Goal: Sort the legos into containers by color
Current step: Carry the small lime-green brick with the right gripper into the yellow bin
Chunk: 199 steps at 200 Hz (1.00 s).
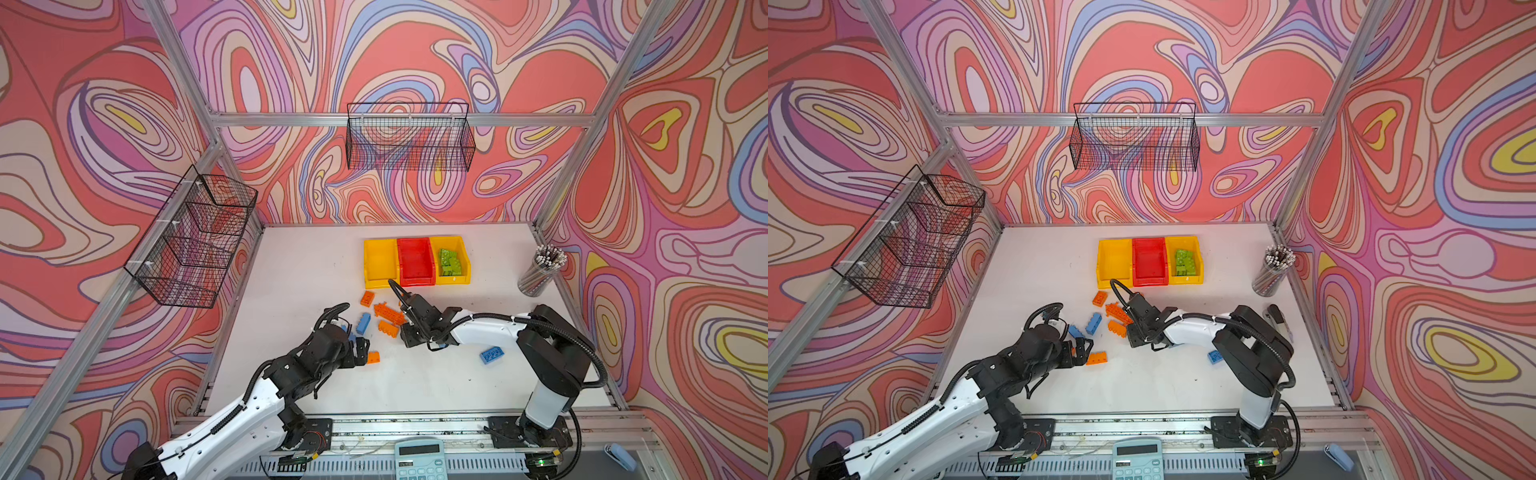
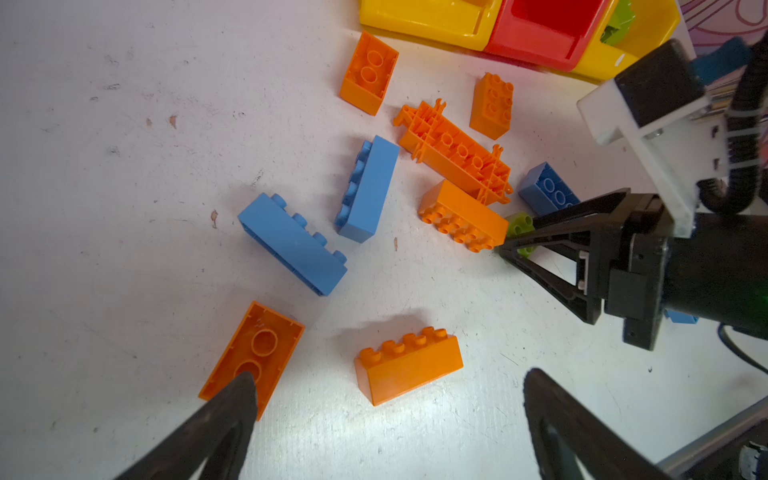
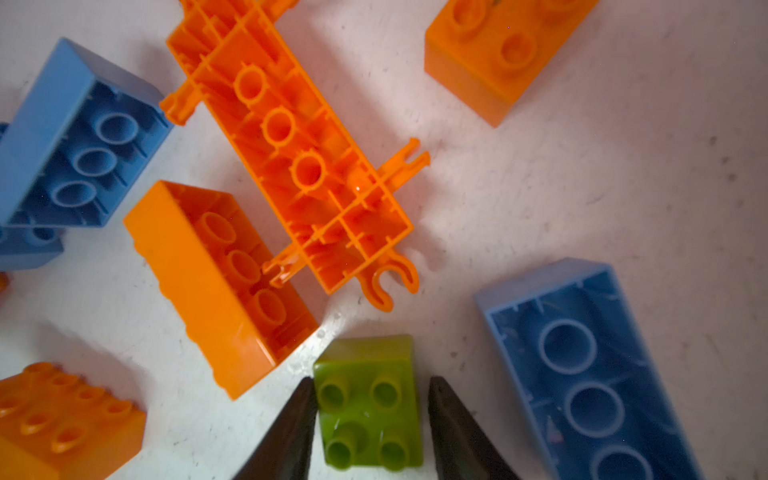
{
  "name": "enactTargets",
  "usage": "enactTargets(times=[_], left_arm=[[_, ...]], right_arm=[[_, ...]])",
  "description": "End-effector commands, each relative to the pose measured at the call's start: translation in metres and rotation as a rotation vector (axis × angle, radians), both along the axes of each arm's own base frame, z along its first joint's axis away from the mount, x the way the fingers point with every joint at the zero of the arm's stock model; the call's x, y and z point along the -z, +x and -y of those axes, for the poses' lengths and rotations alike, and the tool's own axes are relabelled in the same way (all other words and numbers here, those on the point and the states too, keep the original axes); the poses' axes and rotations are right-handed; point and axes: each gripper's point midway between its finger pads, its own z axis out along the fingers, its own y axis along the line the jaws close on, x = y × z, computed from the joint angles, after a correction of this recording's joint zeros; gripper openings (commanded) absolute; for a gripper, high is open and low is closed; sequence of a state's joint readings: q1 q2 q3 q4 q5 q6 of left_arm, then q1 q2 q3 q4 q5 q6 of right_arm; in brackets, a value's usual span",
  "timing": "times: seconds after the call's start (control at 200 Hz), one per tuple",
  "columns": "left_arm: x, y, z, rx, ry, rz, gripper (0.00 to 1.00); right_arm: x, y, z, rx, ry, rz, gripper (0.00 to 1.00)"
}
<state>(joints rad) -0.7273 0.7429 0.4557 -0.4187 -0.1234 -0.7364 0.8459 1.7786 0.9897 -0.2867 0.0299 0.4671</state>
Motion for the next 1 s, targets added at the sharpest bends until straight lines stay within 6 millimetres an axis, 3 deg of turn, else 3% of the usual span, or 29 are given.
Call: enactTargets(times=[0.0, 0.105, 0.22, 0.235, 0.331, 0.486, 0.516, 0.711, 0.992], left_arm=[[0.004, 0.001, -0.001, -0.008, 0.013, 0.000, 1.00], [0.004, 0.002, 0.001, -0.002, 0.012, 0.000, 1.00], [0.001, 0.004, 0.003, 0.009, 0.013, 0.007, 1.00], [0.000, 0.005, 0.004, 0.011, 0.012, 0.008, 1.00], [-0.004, 0.008, 0.009, 0.028, 0.008, 0.015, 1.00], [-0.007, 0.016, 0.025, 0.073, -0.002, 0.018, 1.00], [-0.023, 0.024, 0.034, 0.082, -0.028, 0.046, 1.00], [-0.036, 0.043, 0.065, 0.149, -0.060, 0.053, 1.00], [-0.040, 0.065, 0.092, 0.195, -0.044, 0.036, 1.00]], right_arm=[[0.008, -0.001, 0.000, -0.005, -0.031, -0.017, 0.41], [0.005, 0.001, 0.002, -0.001, -0.052, -0.009, 0.32], [-0.015, 0.007, 0.006, 0.006, -0.071, 0.031, 0.28], [-0.028, 0.010, 0.007, 0.011, -0.061, 0.061, 0.28], [-0.059, 0.026, 0.016, 0.027, -0.110, 0.145, 0.29], [-0.090, 0.066, 0.044, 0.090, -0.159, 0.216, 0.28], [-0.093, 0.075, 0.050, 0.108, -0.156, 0.219, 0.28], [-0.116, 0.147, 0.100, 0.267, -0.115, 0.270, 0.28], [-0.090, 0.230, 0.156, 0.421, -0.126, 0.250, 0.28]])
